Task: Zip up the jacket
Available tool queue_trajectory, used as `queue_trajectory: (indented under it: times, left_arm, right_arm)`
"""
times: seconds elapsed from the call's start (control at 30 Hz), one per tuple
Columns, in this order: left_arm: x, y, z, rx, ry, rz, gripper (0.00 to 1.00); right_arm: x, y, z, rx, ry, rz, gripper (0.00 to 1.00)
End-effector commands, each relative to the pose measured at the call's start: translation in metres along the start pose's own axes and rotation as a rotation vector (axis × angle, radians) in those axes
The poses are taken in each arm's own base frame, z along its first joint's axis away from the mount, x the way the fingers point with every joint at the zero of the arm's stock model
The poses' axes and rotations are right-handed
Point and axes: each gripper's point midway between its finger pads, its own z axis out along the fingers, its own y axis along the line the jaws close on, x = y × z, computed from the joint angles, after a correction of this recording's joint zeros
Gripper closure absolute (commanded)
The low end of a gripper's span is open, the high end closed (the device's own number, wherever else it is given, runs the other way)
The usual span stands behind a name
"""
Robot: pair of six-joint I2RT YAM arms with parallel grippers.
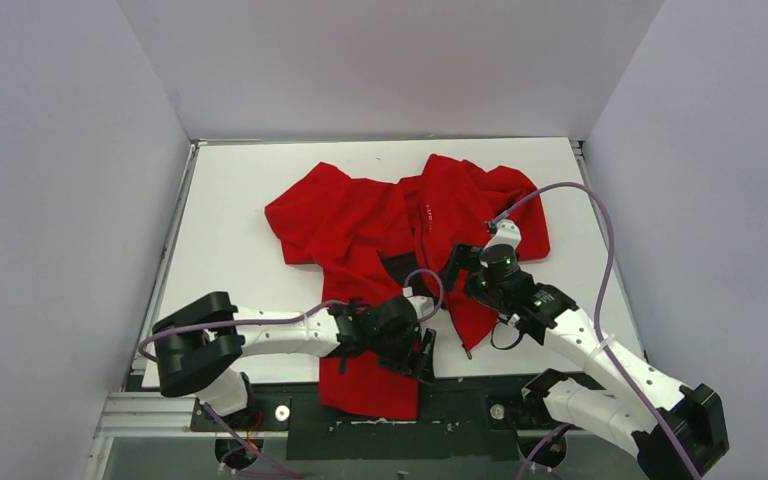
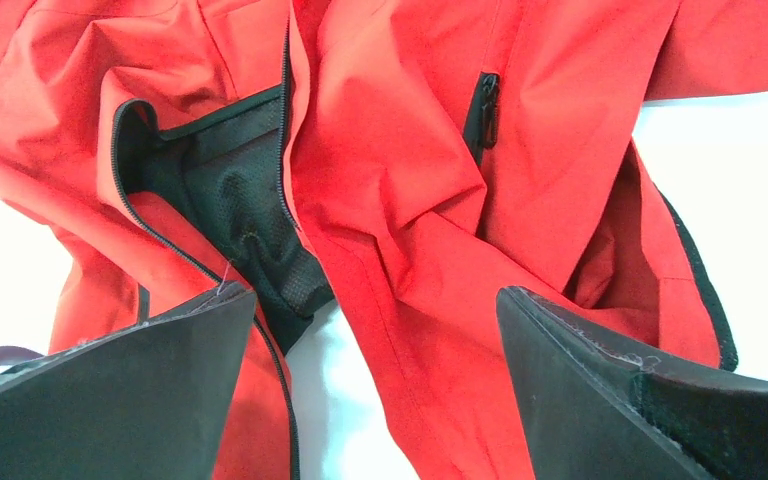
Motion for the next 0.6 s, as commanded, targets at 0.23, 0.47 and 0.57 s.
queue_trajectory:
  times: [0.23, 0.47, 0.57]
  left_arm:
    - [-0.080, -0.007, -0.041, -0.065, -0.274, 0.029, 0.33]
    - [-0.094, 0.040, -0.054, -0.107, -0.314, -0.056, 0.33]
    - [-0.094, 0.055, -0.049, -0.105, -0.303, -0.090, 0.33]
  right_arm:
    - [-0.014, -0.014, 0.000, 0.077, -0.034, -0.055, 0.05]
    - [0.005, -0.017, 0.017, 0.072, 0.039, -0.086, 0.13]
    - [0.012, -0.013, 0.025, 0.048, 0.075, -0.098, 0.17]
